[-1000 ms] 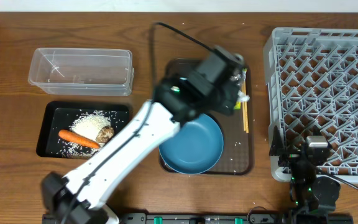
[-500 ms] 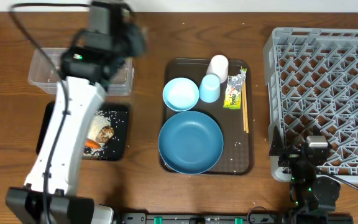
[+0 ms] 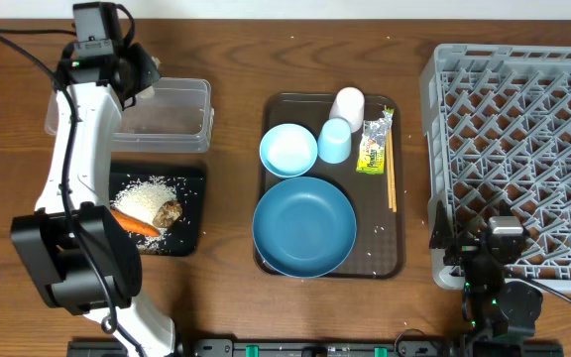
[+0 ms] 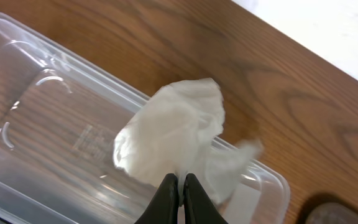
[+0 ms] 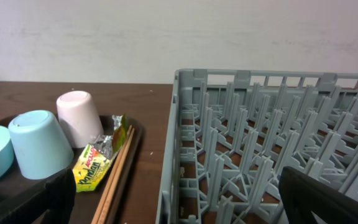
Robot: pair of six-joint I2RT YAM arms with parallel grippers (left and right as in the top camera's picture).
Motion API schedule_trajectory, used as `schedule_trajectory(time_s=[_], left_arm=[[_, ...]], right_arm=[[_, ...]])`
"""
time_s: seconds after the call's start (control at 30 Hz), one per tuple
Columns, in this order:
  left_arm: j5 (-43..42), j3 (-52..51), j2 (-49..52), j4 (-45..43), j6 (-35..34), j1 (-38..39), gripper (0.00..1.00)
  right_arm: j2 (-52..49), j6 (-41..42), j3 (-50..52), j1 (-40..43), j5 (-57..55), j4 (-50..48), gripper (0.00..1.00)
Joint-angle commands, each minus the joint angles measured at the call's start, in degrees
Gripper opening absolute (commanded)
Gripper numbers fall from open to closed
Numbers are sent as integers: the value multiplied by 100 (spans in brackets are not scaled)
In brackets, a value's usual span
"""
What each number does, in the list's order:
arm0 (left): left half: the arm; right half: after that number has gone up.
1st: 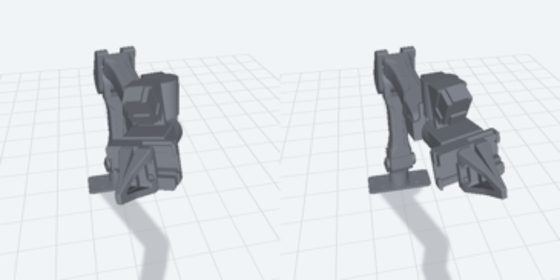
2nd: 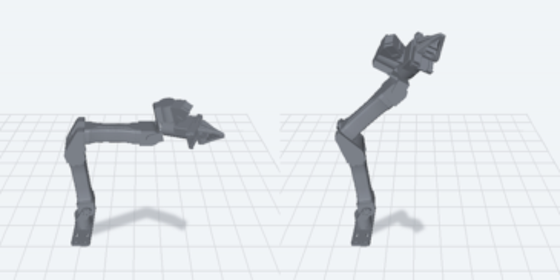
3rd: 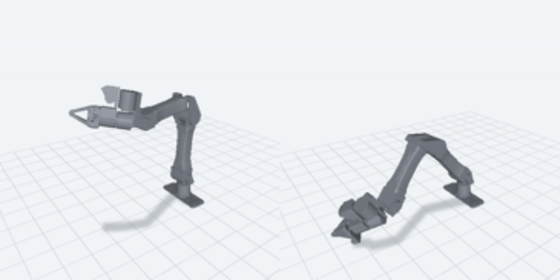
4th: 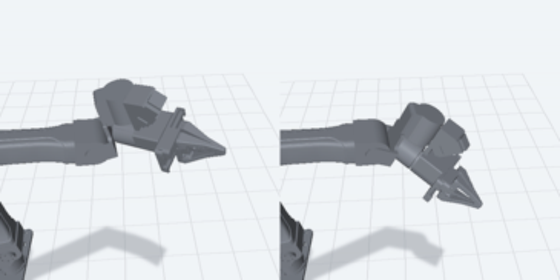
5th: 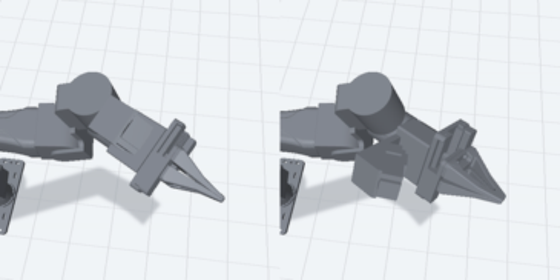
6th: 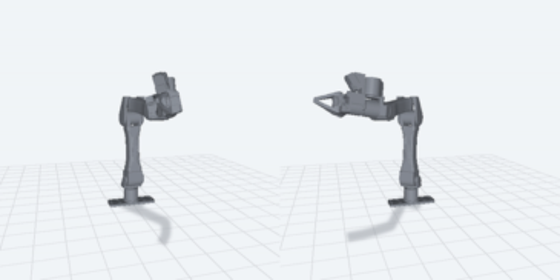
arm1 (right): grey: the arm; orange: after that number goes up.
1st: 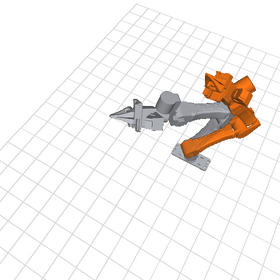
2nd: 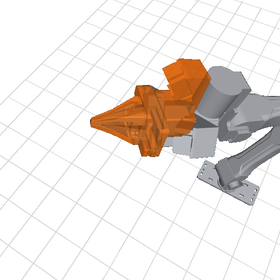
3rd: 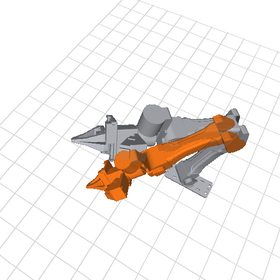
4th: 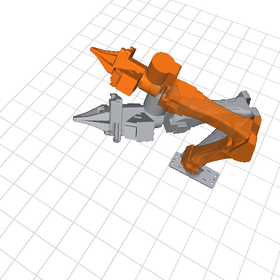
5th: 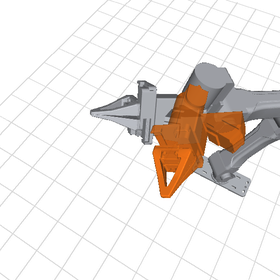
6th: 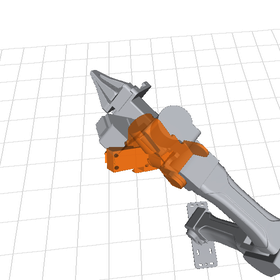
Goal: Sort waste into correct bins and load items into the dishwasher rack
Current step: 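Carry the tissue with the left gripper and drop it into the clear bin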
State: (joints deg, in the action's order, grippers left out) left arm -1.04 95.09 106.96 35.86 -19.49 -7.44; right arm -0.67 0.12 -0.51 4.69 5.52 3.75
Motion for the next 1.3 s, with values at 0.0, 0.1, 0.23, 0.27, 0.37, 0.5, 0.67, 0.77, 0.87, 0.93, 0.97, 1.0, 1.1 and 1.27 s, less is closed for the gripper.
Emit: schedule_trajectory(time_s=[0.0, 0.1, 0.23, 0.27, 0.37, 0.5, 0.67, 0.77, 0.87, 0.93, 0.97, 1.0, 1.1, 1.27], left_arm=[[61, 48, -79, 13, 28, -4, 7], [52, 48, -83, 98, 28, 13, 7], [22, 48, -83, 293, 26, 13, 7], [22, 48, -87, 345, 26, 13, 7], [26, 48, -98, 627, 26, 11, 6], [181, 48, -120, 1029, -560, -4, 6], [214, 48, -155, 1207, -1016, -15, 6], [216, 48, -157, 1255, -1023, -15, 6], [216, 48, -157, 1255, -1021, -15, 12], [214, 48, -157, 1255, -1021, -15, 54], [214, 48, -157, 1255, -1019, -15, 76], [214, 48, -157, 1257, -1012, -15, 91], [138, 48, -157, 1290, -756, -13, 99], [-205, 48, -212, 1351, -326, 96, 98]], right_arm=[[33, -85, 20, 92, 9, 9, 99], [33, -85, 20, 92, 9, 9, 99], [33, -85, 20, 92, 9, 9, 99], [33, -85, 20, 92, 9, 9, 99], [33, -85, 20, 92, 9, 9, 98], [33, -85, 20, 92, 9, 9, 99], [33, -85, 20, 92, 9, 9, 99], [33, -85, 20, 92, 9, 9, 99], [33, -85, 20, 92, 9, 9, 99], [33, -85, 20, 92, 7, 9, 99], [33, -85, 20, 92, 9, 9, 99], [33, -85, 20, 92, 9, 9, 99], [33, -85, 20, 92, 9, 9, 99], [33, -85, 20, 92, 9, 9, 99]])
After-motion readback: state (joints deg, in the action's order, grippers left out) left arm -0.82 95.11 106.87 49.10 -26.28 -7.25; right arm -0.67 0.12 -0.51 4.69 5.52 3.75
